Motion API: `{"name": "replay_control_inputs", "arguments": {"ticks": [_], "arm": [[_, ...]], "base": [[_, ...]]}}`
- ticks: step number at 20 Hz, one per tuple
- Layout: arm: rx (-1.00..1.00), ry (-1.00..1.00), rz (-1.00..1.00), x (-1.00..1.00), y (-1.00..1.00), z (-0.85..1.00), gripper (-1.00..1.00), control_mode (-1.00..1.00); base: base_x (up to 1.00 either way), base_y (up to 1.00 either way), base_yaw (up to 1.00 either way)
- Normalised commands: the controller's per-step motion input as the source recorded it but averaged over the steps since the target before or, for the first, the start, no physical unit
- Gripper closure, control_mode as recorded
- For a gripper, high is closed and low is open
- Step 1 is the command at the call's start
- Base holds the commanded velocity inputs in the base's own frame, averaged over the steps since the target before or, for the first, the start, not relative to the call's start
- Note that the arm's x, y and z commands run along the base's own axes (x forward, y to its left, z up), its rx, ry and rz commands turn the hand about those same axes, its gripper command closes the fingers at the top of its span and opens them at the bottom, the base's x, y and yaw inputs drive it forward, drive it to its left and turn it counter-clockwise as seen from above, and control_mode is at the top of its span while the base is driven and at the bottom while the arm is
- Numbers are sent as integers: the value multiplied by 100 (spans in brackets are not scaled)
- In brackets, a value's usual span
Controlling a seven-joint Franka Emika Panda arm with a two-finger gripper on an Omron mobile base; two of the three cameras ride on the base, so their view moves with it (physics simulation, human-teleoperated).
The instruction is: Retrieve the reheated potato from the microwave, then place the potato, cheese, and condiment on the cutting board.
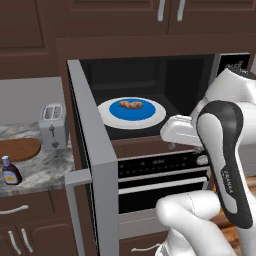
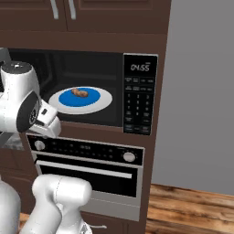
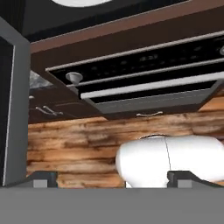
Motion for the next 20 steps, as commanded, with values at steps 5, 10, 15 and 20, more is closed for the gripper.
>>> {"name": "replay_control_inputs", "arguments": {"ticks": [5,10,15,20], "arm": [[-9,-37,12,27,-22,17,-100,-100],[0,-19,25,38,-16,12,-100,-100],[0,-14,26,52,-5,2,-100,-100],[-1,-12,8,39,5,1,-100,-100]], "base": [[0,0,0],[0,0,0],[0,0,0],[0,0,0]]}}
